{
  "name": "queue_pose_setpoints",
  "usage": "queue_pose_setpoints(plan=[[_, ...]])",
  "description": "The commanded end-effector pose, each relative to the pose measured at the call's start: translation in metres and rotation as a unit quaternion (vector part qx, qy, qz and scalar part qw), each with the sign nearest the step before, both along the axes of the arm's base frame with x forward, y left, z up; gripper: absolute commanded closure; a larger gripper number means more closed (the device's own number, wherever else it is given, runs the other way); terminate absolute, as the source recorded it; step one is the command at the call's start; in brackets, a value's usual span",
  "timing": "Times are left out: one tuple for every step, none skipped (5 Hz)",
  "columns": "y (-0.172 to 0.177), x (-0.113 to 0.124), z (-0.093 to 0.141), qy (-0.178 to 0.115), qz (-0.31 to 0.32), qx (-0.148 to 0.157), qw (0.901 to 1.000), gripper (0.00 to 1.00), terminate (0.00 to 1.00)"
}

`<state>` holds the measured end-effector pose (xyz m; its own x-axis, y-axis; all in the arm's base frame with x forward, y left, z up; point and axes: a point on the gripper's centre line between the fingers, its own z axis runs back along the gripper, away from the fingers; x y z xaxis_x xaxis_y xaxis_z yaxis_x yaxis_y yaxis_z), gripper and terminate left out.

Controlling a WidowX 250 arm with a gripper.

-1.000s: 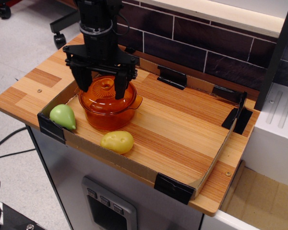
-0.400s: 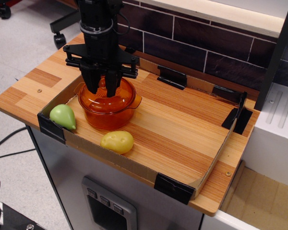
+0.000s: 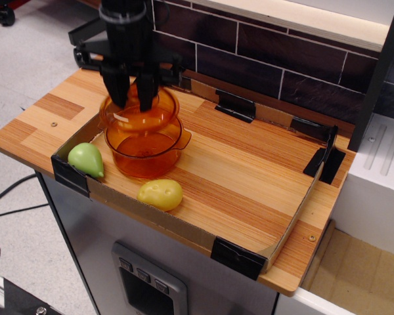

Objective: Take lid off pot

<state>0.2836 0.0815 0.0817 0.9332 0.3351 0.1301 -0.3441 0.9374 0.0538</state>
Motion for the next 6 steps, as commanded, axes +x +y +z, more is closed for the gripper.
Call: queue_pose_setpoints(plan=[[-0.004, 0.014, 0.038, -0.036, 0.03, 0.004, 0.9989, 1.0, 0.0], [-0.03, 0.012, 0.03, -0.017, 0.02, 0.01, 0.9996, 1.0, 0.0], [-0.058, 0.014, 0.022, -0.002, 0.015, 0.003, 0.9999, 1.0, 0.0], [-0.087, 0.022, 0.013, 0.008, 0.015, -0.004, 0.9998, 1.0, 0.0], [-0.108, 0.031, 0.004, 0.017, 0.016, -0.003, 0.9997, 1.0, 0.0], [-0.121, 0.04, -0.007, 0.021, 0.022, -0.006, 0.9995, 1.0, 0.0]])
